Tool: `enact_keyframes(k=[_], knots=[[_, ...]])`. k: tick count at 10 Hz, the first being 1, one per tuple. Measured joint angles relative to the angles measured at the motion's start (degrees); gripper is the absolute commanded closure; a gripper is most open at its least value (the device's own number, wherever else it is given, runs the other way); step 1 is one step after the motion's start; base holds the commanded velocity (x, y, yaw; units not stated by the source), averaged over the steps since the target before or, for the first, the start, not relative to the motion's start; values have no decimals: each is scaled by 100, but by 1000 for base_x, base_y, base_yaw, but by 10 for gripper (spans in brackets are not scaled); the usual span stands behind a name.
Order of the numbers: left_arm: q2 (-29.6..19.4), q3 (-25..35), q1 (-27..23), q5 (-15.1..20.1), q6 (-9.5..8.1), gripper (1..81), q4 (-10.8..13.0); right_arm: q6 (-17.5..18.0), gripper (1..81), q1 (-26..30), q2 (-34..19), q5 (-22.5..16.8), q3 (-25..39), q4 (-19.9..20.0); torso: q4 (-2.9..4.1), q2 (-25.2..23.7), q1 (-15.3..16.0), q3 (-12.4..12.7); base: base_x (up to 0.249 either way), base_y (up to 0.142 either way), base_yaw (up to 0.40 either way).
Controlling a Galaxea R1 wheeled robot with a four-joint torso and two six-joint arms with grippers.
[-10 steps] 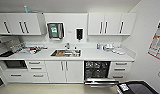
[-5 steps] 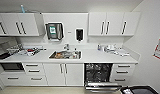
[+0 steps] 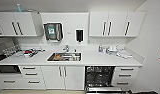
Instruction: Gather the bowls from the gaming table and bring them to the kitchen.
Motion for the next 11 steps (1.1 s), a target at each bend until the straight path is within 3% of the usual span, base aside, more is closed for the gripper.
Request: enact_keyframes(k=[6, 8, 11], knots=[[2, 0, -78, -33, 0, 811, -1, 11, 811, 122, 0, 69, 13, 7, 0, 2, 0, -2, 184, 0, 0], [2, 0, 185, 44, 0, 811, 13, 17, 811, -132, 0, -77, 13, -15, 0, -4, -9, 0, 183, 0, 0], [4, 0, -30, -13, 0, 811, 11, 20, 811, 77, 0, 33, 13, -4, 0, -2, -13, 0, 183, 0, 0]])
